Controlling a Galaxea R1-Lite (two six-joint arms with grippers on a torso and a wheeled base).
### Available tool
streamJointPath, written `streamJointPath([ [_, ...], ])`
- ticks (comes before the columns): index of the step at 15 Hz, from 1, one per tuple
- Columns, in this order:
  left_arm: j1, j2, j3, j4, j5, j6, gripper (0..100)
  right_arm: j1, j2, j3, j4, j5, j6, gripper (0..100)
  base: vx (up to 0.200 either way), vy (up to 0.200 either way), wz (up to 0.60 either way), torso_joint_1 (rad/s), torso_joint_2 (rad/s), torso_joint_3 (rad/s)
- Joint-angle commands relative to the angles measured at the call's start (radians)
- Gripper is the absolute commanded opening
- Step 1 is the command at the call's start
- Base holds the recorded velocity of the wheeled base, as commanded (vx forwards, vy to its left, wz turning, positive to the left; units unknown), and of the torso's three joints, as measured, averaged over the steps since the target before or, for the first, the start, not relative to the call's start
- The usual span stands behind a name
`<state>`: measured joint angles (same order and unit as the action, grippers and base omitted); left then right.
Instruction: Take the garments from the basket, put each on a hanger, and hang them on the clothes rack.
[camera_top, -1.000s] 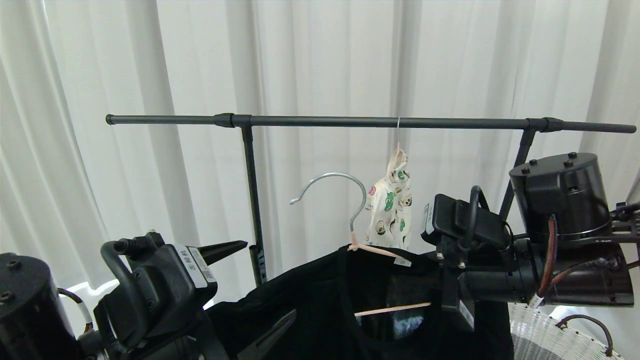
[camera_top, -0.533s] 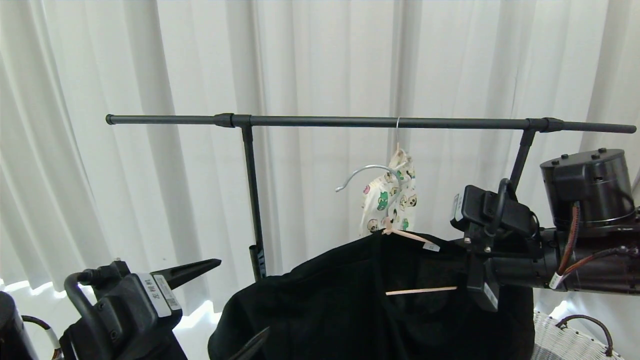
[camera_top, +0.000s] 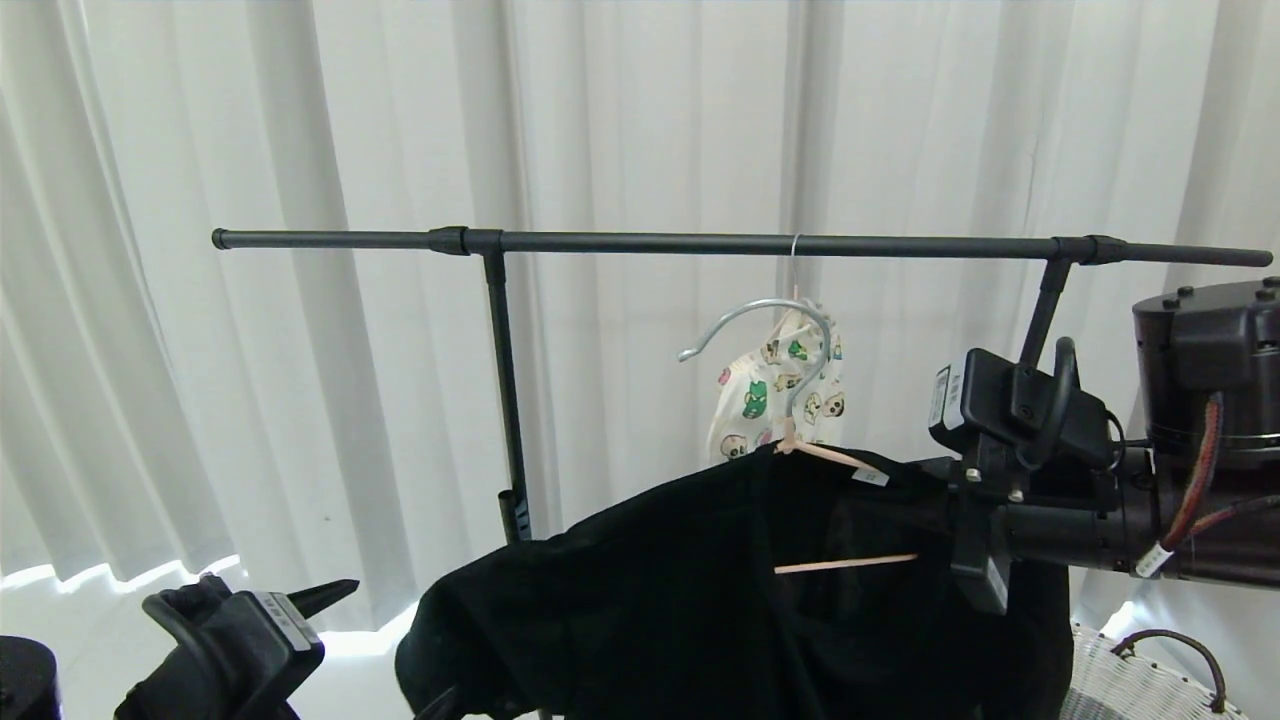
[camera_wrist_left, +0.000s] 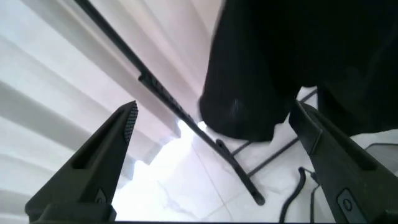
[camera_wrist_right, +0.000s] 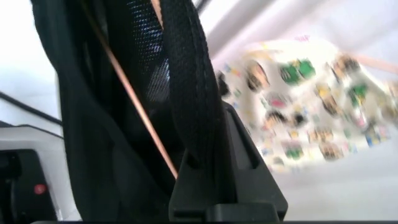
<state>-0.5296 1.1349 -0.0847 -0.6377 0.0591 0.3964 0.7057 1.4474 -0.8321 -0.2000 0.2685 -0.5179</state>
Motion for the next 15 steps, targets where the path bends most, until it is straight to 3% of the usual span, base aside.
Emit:
streamJointPath([
  [1,0.008,0.014,0.005,0.000,-0.001,-0.002,100,0.035,0.001,-0.015,-0.004,0.000,-0.001,0,0.000,0.000,0.00,0.000,0.00,0.000],
  [2,0.008,0.014,0.006,0.000,-0.001,-0.008,100,0.038,0.001,-0.016,-0.004,0.000,-0.001,0,0.000,0.000,0.00,0.000,0.00,0.000],
  [3,0.008,0.014,0.006,0.000,-0.001,-0.021,0,0.040,-0.001,-0.016,-0.004,-0.002,-0.001,0,0.000,0.000,0.00,0.000,0.00,0.000],
  [5,0.028,0.009,0.010,0.000,0.004,-0.024,0,0.034,-0.007,-0.012,-0.004,-0.003,-0.001,0,0.000,0.000,0.00,0.000,0.00,0.000],
  [11,0.341,0.013,0.014,0.000,0.001,-0.017,0,-0.095,-0.027,-0.012,-0.001,0.000,0.004,0,0.000,0.000,0.00,0.000,0.00,0.000],
  [13,0.359,0.011,0.025,0.000,0.001,-0.013,0,-0.101,-0.030,-0.015,-0.001,0.000,0.022,0,0.000,0.000,0.00,0.000,0.00,0.000],
  [15,0.324,0.005,0.019,0.000,-0.001,-0.013,0,-0.097,-0.033,-0.015,-0.002,-0.002,0.075,0,0.000,0.000,0.00,0.000,0.00,0.000],
])
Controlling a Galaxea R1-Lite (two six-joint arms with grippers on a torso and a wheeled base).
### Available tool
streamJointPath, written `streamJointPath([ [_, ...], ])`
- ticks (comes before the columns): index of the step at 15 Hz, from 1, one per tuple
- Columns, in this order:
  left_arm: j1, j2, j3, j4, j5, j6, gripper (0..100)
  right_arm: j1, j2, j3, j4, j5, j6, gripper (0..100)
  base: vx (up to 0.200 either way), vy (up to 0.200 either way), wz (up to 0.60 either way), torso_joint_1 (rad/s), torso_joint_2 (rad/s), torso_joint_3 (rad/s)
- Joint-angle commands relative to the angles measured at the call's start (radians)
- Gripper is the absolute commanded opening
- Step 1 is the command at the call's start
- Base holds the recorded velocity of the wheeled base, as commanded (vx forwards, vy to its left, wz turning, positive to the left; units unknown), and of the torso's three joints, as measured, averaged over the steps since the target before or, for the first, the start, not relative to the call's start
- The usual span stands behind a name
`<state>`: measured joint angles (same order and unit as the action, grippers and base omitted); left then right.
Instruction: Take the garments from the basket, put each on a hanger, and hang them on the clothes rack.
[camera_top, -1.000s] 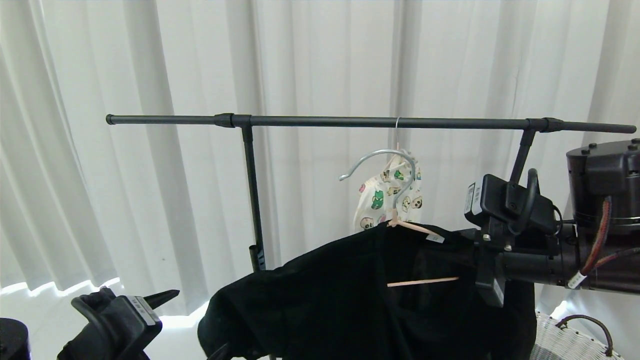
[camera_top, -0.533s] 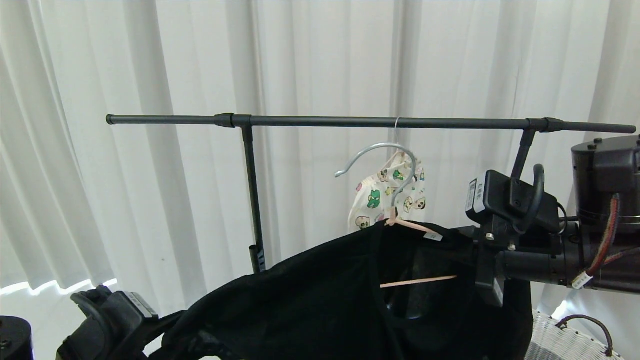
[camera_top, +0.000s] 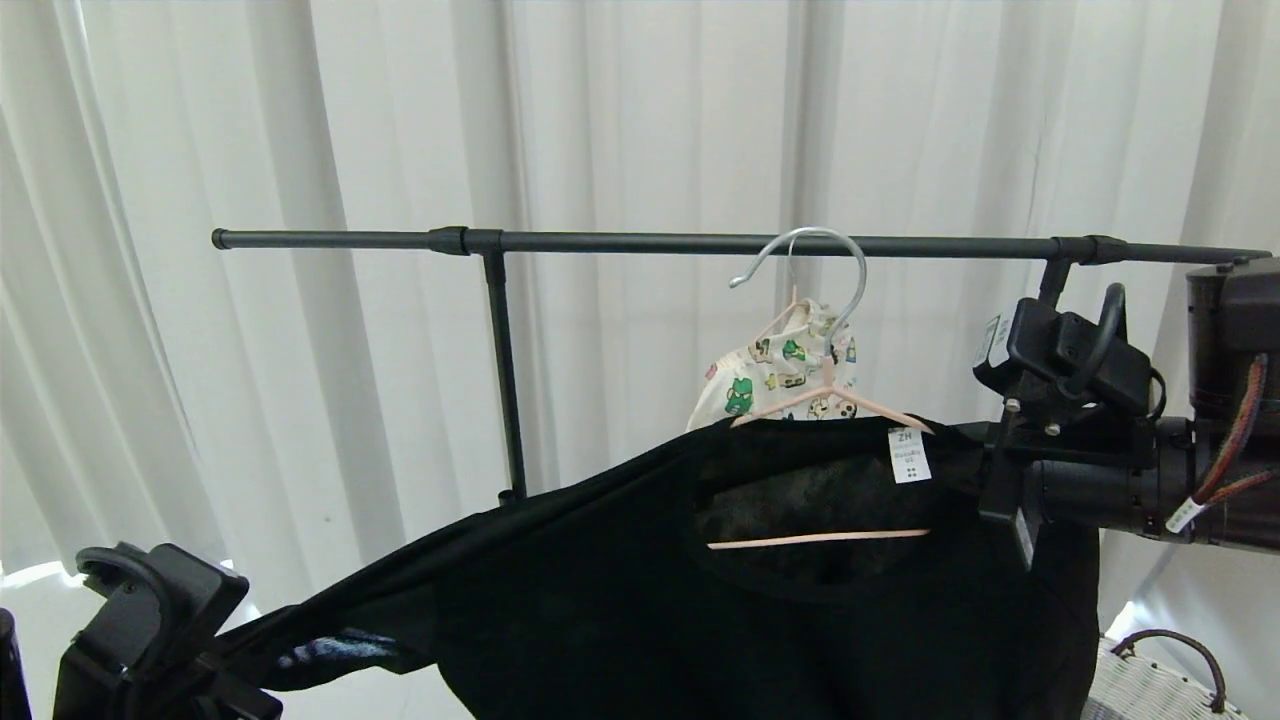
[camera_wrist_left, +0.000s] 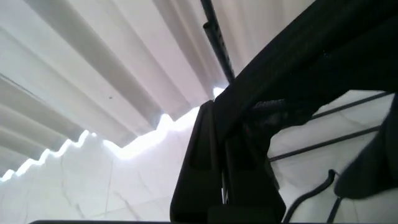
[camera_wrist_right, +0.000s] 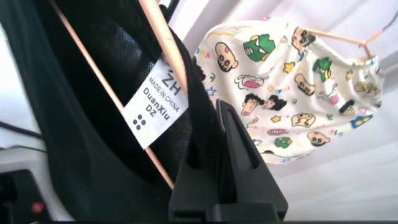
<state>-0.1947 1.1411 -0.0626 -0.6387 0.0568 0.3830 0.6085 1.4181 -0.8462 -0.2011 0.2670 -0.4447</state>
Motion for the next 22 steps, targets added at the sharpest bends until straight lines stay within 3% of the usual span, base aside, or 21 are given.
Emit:
streamJointPath([
  [1,-0.032,-0.009,-0.006,0.001,0.001,-0.003,0,0.000,-0.005,-0.001,-0.001,0.000,0.006,0,0.000,0.000,0.00,0.000,0.00,0.000],
  [2,-0.040,-0.018,-0.010,0.001,0.000,-0.004,100,0.000,-0.005,-0.001,-0.001,-0.002,0.006,0,0.000,0.000,0.00,0.000,0.00,0.000],
  [9,-0.065,-0.126,-0.011,0.001,-0.107,-0.039,100,-0.061,-0.027,0.013,0.006,-0.011,0.006,0,0.000,0.000,0.00,0.000,0.00,0.000],
  [16,-0.061,-0.139,-0.270,0.001,-0.103,-0.144,100,-0.154,-0.122,0.022,0.152,-0.100,0.006,0,0.000,0.000,0.00,0.000,0.00,0.000],
  [20,-0.061,-0.135,-0.304,0.002,-0.104,-0.145,100,-0.168,-0.153,0.053,0.169,-0.121,0.006,0,0.000,0.000,0.00,0.000,0.00,0.000],
  [22,-0.055,-0.113,-0.327,0.005,-0.097,-0.227,100,-0.190,-0.159,0.064,0.173,-0.135,0.006,0,0.000,0.000,0.00,0.000,0.00,0.000],
])
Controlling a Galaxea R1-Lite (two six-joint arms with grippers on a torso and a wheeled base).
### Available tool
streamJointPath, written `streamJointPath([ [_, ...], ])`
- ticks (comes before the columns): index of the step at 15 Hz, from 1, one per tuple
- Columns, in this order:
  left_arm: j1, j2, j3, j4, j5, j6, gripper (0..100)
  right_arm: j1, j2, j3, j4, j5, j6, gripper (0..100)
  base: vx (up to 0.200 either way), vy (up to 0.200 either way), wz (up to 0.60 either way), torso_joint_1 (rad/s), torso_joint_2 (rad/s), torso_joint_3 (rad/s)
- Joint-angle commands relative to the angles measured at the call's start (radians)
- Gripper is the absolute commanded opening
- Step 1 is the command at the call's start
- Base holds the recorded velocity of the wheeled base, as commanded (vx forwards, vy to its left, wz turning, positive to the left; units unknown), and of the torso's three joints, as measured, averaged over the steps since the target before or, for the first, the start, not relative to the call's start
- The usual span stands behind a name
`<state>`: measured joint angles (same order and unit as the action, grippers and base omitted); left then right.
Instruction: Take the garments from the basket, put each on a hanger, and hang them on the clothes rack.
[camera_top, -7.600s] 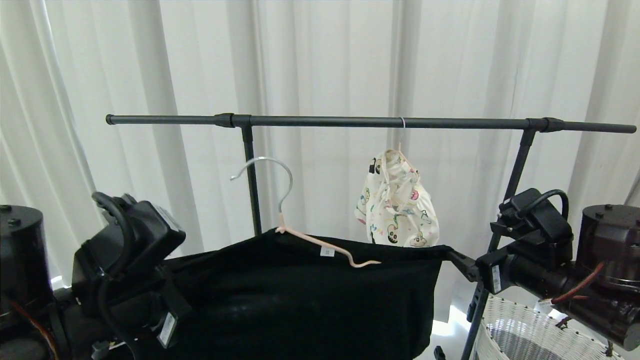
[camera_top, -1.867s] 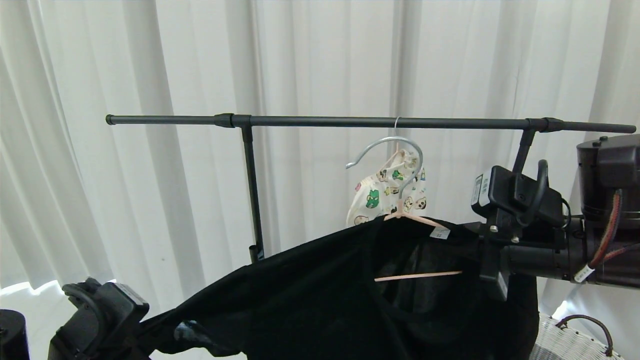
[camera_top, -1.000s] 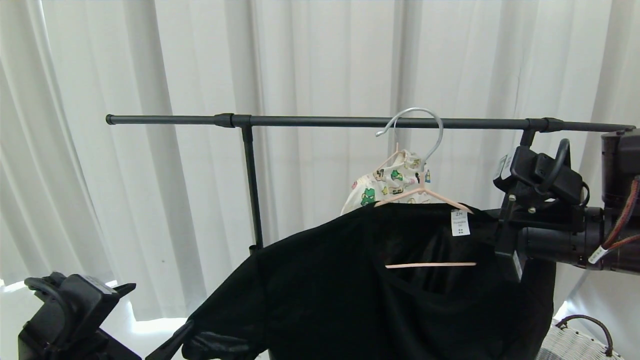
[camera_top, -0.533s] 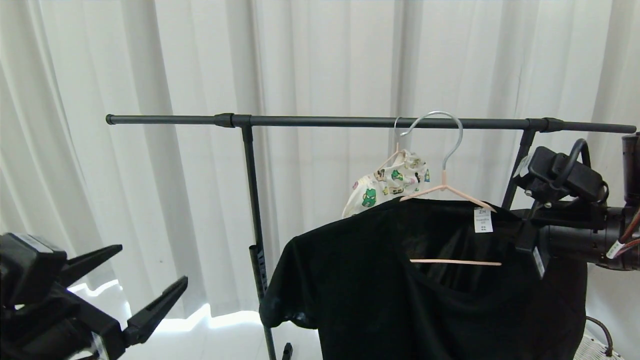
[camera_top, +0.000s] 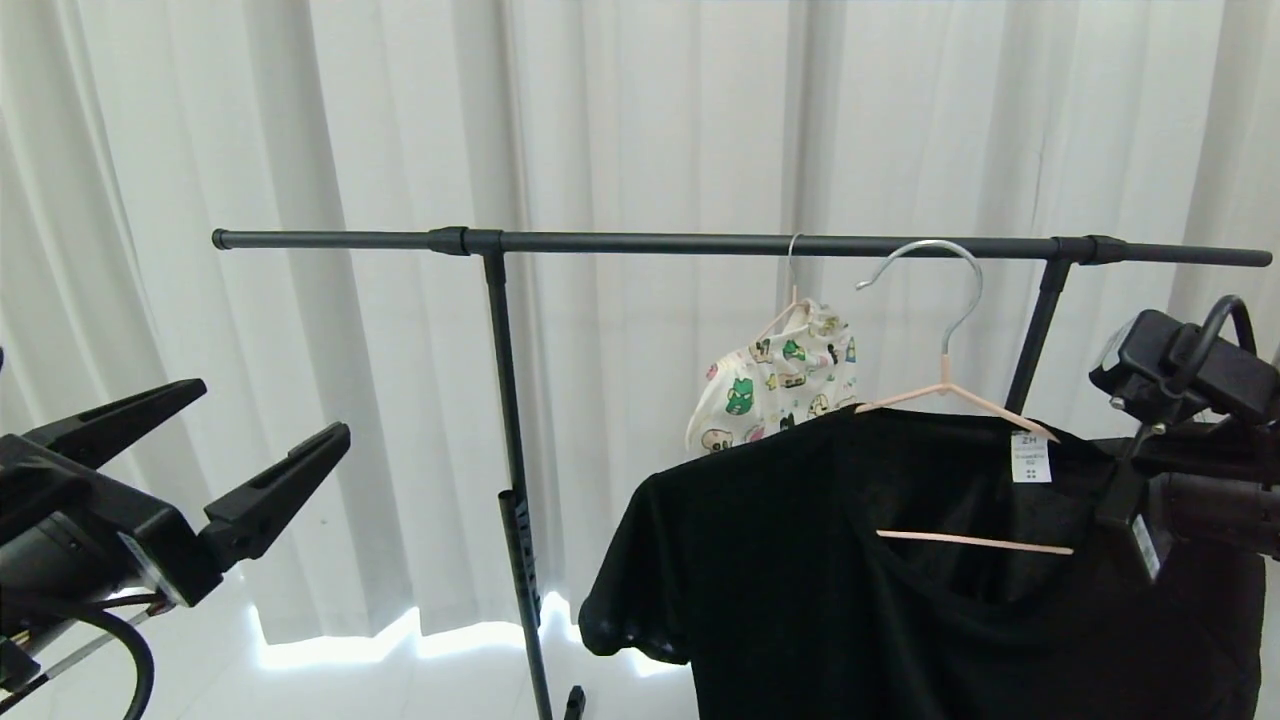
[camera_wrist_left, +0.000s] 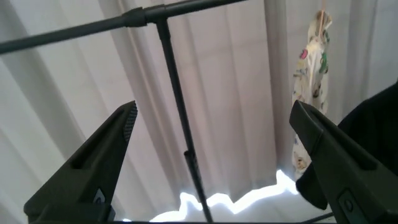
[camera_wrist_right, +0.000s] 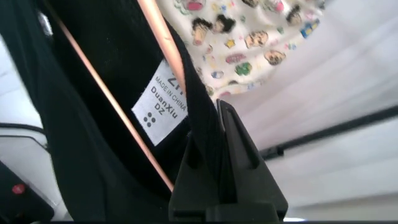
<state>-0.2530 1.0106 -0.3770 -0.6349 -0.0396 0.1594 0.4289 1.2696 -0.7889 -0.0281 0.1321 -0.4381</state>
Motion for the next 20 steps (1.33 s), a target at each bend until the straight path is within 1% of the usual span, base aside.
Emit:
streamJointPath([
  [1,0.035,0.040,-0.025,0.012,0.030,-0.055,100,-0.027,-0.029,0.028,0.019,-0.025,-0.001,0,0.000,0.000,0.00,0.000,0.00,0.000],
  [2,0.081,0.065,-0.025,0.020,0.063,-0.075,100,-0.041,-0.055,0.056,0.042,-0.046,-0.001,0,0.000,0.000,0.00,0.000,0.00,0.000],
  [3,0.124,0.089,-0.019,0.023,0.078,-0.078,100,-0.065,-0.085,0.086,0.062,-0.060,-0.001,0,0.000,0.000,0.00,0.000,0.00,0.000],
  [4,0.175,0.117,-0.011,0.029,0.079,-0.078,100,-0.098,-0.116,0.114,0.086,-0.063,-0.001,0,0.000,0.000,0.00,0.000,0.00,0.000],
  [6,0.228,0.167,0.004,0.034,0.087,-0.060,100,-0.164,-0.171,0.139,0.158,-0.077,-0.001,0,0.000,0.000,0.00,0.000,0.00,0.000],
  [8,0.232,0.190,0.049,0.032,0.132,0.034,100,-0.226,-0.230,0.145,0.247,-0.123,-0.001,0,0.000,0.000,0.00,0.000,0.00,0.000],
  [10,0.213,0.178,0.081,0.027,0.129,0.106,100,-0.305,-0.271,0.146,0.316,-0.141,-0.001,0,0.000,0.000,0.00,0.000,0.00,0.000],
  [12,0.178,0.166,0.082,0.027,0.129,0.112,100,-0.403,-0.297,0.146,0.369,-0.161,-0.001,0,0.000,0.000,0.00,0.000,0.00,0.000],
  [14,0.175,0.164,0.086,0.027,0.130,0.114,100,-0.483,-0.315,0.146,0.409,-0.187,-0.001,0,0.000,0.000,0.00,0.000,0.00,0.000],
  [16,0.173,0.152,0.101,0.027,0.135,0.117,100,-0.526,-0.315,0.146,0.416,-0.263,0.001,0,0.000,0.000,0.00,0.000,0.00,0.000],
  [19,0.173,0.109,0.130,0.027,0.133,0.155,100,-0.608,-0.308,0.145,0.390,-0.273,0.009,0,0.000,0.000,0.00,0.000,0.00,0.000],
  [20,0.173,0.101,0.136,0.027,0.133,0.157,100,-0.621,-0.305,0.146,0.379,-0.273,0.036,0,0.000,0.000,0.00,0.000,0.00,0.000],
])
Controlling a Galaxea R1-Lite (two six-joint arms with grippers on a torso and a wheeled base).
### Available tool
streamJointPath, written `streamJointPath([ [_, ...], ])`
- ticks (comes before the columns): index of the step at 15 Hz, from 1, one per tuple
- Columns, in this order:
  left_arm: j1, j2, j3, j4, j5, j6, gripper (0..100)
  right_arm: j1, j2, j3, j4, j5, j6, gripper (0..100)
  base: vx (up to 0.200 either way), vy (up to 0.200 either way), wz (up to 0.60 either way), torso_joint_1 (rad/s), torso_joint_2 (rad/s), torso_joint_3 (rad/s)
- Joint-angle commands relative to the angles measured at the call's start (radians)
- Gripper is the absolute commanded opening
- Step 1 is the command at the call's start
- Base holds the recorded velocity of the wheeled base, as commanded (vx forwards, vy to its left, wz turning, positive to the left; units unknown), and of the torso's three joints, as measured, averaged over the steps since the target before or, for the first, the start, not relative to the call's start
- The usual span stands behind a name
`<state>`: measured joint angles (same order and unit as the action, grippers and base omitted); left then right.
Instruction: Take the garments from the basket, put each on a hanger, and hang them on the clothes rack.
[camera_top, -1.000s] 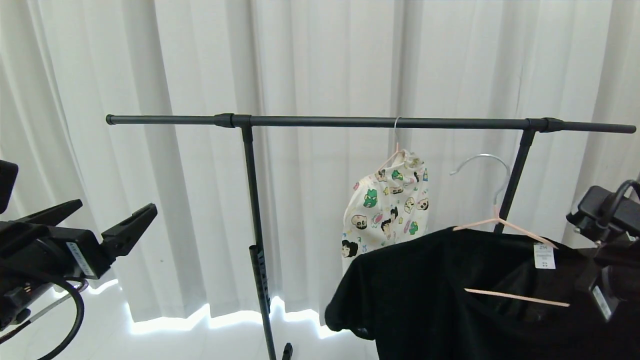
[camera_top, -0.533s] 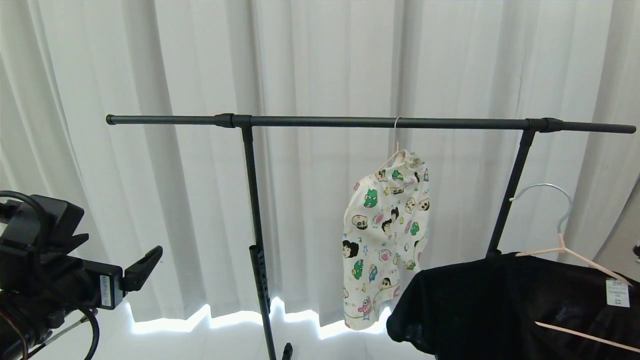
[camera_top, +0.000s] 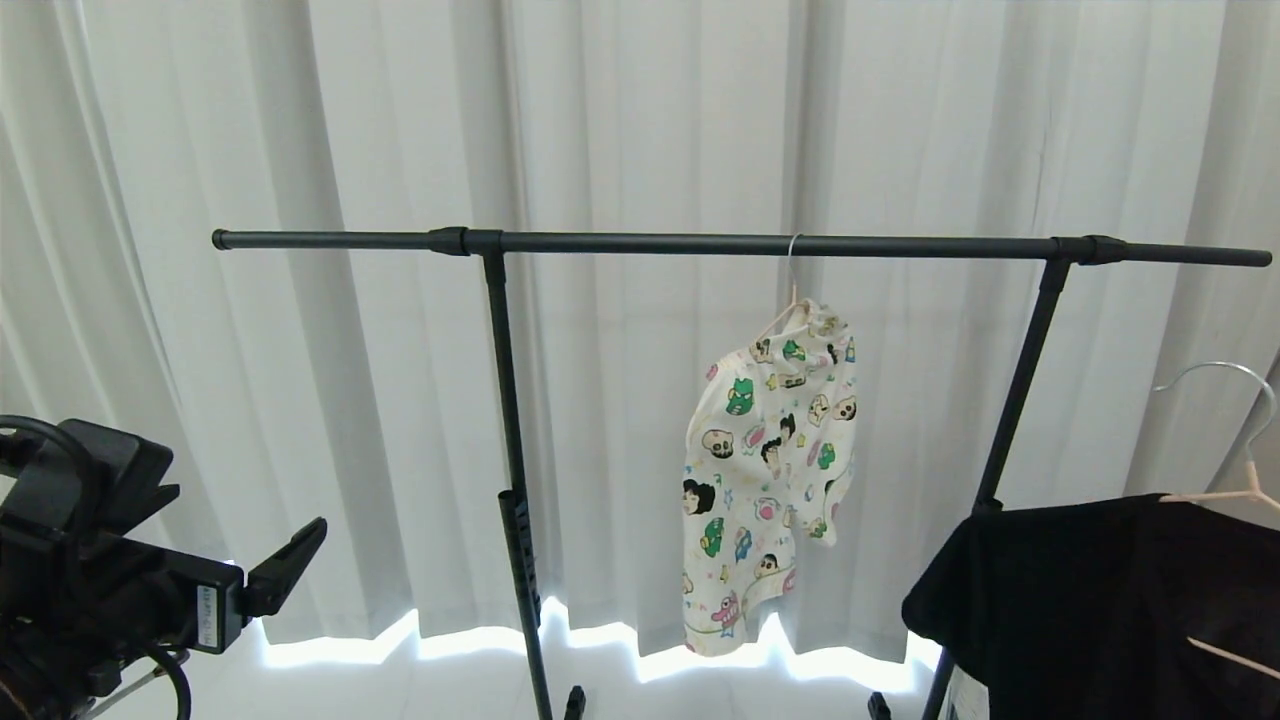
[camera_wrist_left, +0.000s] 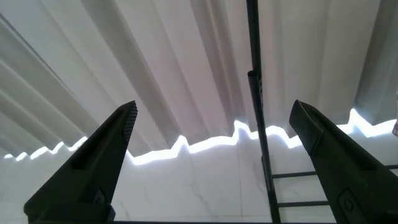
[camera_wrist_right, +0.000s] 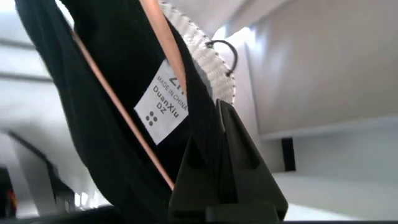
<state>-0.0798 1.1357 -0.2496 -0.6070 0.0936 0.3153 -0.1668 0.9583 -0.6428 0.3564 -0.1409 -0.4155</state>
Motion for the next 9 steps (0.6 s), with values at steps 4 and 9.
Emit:
streamJointPath([
  [4,0.000,-0.028,0.024,0.000,0.000,0.002,100,-0.023,0.068,0.000,-0.105,-0.006,0.215,0,0.000,0.000,0.00,0.000,0.00,0.000],
  [9,0.000,-0.030,0.023,0.000,0.003,0.002,100,-0.016,0.145,-0.002,-0.240,-0.017,0.233,0,0.000,0.000,0.00,0.000,0.00,0.000],
])
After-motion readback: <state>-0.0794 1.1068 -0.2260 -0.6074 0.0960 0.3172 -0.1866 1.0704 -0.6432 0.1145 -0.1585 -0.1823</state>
